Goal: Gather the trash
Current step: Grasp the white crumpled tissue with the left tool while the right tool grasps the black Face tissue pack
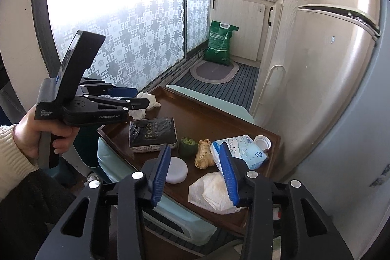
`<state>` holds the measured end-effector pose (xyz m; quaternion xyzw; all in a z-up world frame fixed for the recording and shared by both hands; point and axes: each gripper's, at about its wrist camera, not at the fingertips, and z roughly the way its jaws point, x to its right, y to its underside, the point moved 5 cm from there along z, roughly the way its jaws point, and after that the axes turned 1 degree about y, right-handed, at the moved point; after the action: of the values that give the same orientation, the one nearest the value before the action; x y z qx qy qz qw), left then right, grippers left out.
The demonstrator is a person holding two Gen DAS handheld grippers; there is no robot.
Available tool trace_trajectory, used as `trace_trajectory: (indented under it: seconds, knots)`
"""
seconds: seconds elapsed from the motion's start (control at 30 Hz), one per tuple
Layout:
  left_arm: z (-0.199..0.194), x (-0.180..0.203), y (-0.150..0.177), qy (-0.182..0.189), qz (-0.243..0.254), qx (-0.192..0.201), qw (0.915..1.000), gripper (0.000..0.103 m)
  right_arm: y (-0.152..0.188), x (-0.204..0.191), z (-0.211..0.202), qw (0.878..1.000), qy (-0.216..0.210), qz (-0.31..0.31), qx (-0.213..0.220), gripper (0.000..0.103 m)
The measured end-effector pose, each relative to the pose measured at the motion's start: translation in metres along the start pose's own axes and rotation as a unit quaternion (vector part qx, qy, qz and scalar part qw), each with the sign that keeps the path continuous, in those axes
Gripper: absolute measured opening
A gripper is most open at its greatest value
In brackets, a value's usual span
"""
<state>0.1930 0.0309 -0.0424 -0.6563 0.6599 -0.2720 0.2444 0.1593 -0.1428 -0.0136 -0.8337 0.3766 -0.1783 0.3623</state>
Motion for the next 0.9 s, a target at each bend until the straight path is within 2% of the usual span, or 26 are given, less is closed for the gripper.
trace_trajectory:
  seconds: [0.07, 0.17, 0.2, 0.27, 0.33, 0.4, 0.6, 0.9]
  knots:
    - [0.007, -0.002, -0.001, -0.002, 0.0, -0.008, 1.0, 0.032, -0.001, -0.004, 0.008, 1.0, -0.022, 0.001, -0.008, 0.04]
    - [0.014, -0.005, 0.0, -0.007, 0.004, -0.015, 0.9999, 0.011, -0.003, -0.015, 0.021, 0.998, -0.058, -0.003, -0.02, 0.04]
    - [0.014, -0.007, 0.001, -0.009, 0.003, -0.013, 0.9999, 0.008, -0.005, -0.019, 0.027, 0.998, -0.061, -0.008, -0.025, 0.04]
    - [0.014, -0.01, 0.001, -0.001, -0.002, -0.012, 0.9999, 0.007, -0.006, -0.024, 0.035, 0.997, -0.064, -0.02, -0.036, 0.04]
    - [0.009, -0.012, -0.001, 0.0, -0.003, -0.005, 1.0, 0.006, -0.009, -0.028, 0.043, 0.996, -0.064, -0.032, -0.045, 0.049]
    - [0.001, -0.013, -0.005, 0.004, -0.006, 0.006, 1.0, 0.006, -0.012, -0.033, 0.05, 0.995, -0.071, -0.04, -0.053, 0.071]
    - [-0.013, -0.011, -0.01, 0.017, -0.006, 0.021, 0.9996, 0.006, -0.019, -0.041, 0.064, 0.995, -0.07, -0.043, -0.052, 0.085]
    - [-0.042, -0.03, -0.009, 0.019, -0.022, 0.047, 0.9985, 0.006, -0.024, -0.056, 0.091, 0.993, -0.071, -0.058, -0.072, 0.086]
